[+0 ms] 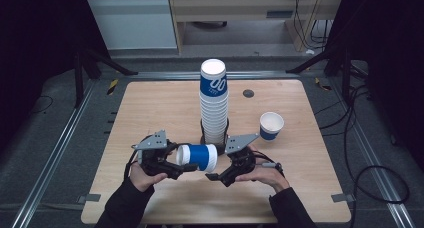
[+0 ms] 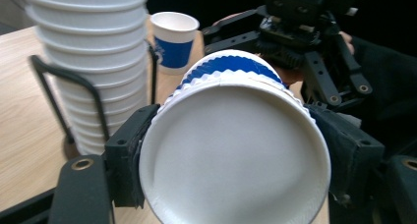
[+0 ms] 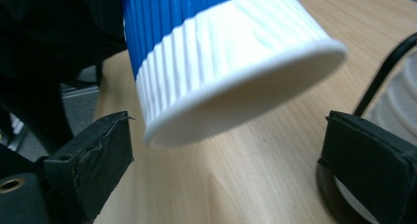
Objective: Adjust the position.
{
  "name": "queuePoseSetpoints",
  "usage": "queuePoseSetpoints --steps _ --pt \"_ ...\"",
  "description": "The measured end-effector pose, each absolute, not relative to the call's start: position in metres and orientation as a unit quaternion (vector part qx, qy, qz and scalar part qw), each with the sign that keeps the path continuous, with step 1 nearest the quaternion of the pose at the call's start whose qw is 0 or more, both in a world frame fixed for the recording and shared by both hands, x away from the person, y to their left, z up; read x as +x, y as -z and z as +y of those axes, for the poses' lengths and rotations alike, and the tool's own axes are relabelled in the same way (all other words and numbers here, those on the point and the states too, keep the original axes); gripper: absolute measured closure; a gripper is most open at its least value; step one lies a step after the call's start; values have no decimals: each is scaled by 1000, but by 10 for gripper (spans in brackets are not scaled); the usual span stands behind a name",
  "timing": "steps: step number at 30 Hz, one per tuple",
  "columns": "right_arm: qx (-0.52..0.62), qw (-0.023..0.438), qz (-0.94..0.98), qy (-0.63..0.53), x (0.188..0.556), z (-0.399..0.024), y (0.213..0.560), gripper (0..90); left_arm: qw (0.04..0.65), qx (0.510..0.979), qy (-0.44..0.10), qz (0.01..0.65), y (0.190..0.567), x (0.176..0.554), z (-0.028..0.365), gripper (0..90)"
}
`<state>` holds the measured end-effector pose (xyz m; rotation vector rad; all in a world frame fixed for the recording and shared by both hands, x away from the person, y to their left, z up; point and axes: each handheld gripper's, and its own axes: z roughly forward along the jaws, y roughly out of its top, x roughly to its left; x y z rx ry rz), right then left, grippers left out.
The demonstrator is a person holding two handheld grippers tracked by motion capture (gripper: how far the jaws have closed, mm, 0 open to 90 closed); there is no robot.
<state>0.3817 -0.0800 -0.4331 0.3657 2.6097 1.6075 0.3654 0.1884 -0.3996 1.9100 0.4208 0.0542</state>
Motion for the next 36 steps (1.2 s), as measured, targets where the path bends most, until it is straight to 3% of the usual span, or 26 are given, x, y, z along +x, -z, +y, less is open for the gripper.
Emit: queuePoseSetpoints --steps 7,22,28,36 --pt "105 4 838 -535 379 -76 433 71 556 816 -4 155 402 360 178 252" --pt "88 -1 842 -533 377 -77 434 147 552 819 8 157 405 362 177 249" --pt "90 4 844 -528 378 -81 432 152 550 820 -4 160 399 362 181 202" --pt "89 24 859 -503 378 -84 431 152 496 855 9 151 401 366 186 161"
